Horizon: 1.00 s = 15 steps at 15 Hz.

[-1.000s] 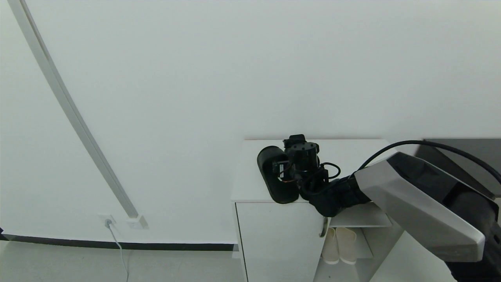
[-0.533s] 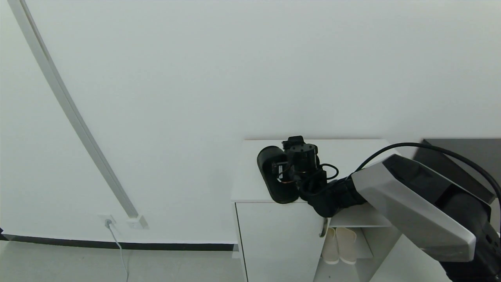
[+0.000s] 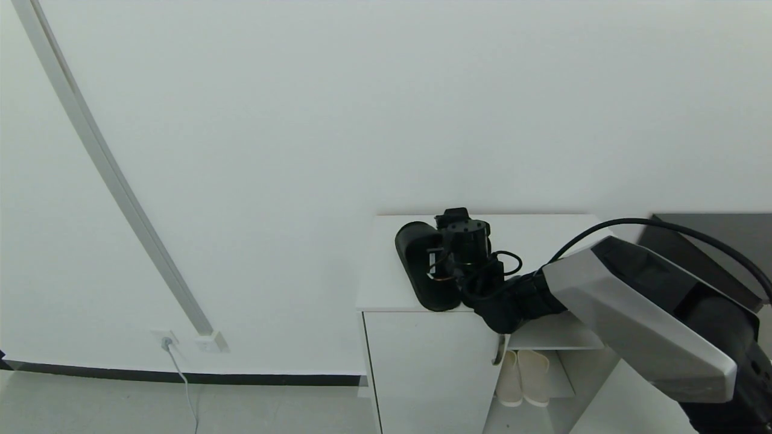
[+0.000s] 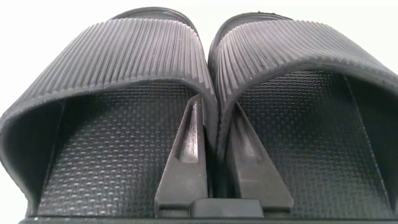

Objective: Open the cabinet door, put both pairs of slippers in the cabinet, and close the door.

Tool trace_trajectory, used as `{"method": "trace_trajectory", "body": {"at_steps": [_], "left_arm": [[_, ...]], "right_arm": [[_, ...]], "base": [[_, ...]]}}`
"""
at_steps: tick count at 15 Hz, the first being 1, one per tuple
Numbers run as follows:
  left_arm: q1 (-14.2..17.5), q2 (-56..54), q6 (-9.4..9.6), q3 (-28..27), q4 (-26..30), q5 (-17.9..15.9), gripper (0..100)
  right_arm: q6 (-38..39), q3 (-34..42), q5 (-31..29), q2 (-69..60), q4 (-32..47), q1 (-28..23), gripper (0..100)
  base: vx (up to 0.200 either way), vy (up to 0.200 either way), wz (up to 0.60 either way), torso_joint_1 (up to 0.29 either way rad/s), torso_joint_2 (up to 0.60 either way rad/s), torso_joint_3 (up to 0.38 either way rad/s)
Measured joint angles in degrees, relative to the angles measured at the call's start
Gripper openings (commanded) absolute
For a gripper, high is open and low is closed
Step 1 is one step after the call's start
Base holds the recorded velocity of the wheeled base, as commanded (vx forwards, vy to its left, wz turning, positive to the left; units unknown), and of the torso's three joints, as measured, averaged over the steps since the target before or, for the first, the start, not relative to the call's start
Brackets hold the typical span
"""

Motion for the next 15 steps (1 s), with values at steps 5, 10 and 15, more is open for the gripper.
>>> {"method": "trace_trajectory", "body": {"at_steps": [5,10,15], "left_arm": [[0.00,0.00,0.00,0.00,0.02,0.00,0],[0.00,0.00,-0.02,0.00,0.00,0.00,0],[0.00,0.00,-0.02,0.00,0.02,0.00,0]], "right_arm": [[0.16,6.51,0.68,-6.11,-0.09,1.50,0],[0.40,17.58,2.05,-14.93,-0.39,4.00,0],[0.57,31.70,4.46,-25.88,-1.95,7.09,0]], "base": [[0.000,0.000,0.00,0.000,0.00,0.000],[0.000,0.000,0.00,0.000,0.00,0.000],[0.000,0.000,0.00,0.000,0.00,0.000]]}}
